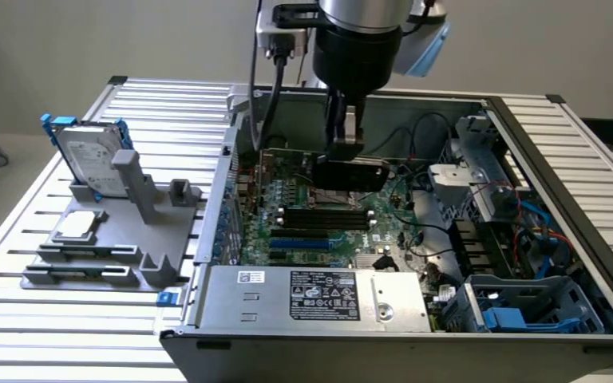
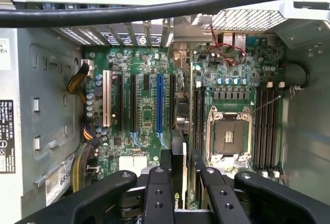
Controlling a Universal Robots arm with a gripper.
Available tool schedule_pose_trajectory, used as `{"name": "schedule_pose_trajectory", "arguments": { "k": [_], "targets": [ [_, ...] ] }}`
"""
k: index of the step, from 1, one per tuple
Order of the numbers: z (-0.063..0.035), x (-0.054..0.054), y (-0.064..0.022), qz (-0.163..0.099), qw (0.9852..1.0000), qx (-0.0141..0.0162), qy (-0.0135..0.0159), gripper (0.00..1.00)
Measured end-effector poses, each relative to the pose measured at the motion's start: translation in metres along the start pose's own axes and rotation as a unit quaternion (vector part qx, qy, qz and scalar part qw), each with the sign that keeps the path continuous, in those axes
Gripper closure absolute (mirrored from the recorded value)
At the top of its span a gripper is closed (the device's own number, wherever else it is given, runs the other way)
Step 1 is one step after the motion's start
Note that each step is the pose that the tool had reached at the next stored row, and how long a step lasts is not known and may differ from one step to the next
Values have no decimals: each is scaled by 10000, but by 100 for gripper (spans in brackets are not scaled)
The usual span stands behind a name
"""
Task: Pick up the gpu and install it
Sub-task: 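Insert the gpu into the slot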
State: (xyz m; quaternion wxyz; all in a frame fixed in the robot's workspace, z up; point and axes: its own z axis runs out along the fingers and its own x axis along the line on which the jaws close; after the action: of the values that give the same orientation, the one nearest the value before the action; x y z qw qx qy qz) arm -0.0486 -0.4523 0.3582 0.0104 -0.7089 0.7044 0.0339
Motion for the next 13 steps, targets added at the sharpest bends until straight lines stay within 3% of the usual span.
{"name": "schedule_pose_trajectory", "arguments": {
  "k": [3,7,13],
  "targets": [
    [55,5,8,-2,10000,24,0,74],
    [127,9,24,-2,10000,32,5,74],
    [227,15,88,-1,10000,36,41,74]
  ]
}}
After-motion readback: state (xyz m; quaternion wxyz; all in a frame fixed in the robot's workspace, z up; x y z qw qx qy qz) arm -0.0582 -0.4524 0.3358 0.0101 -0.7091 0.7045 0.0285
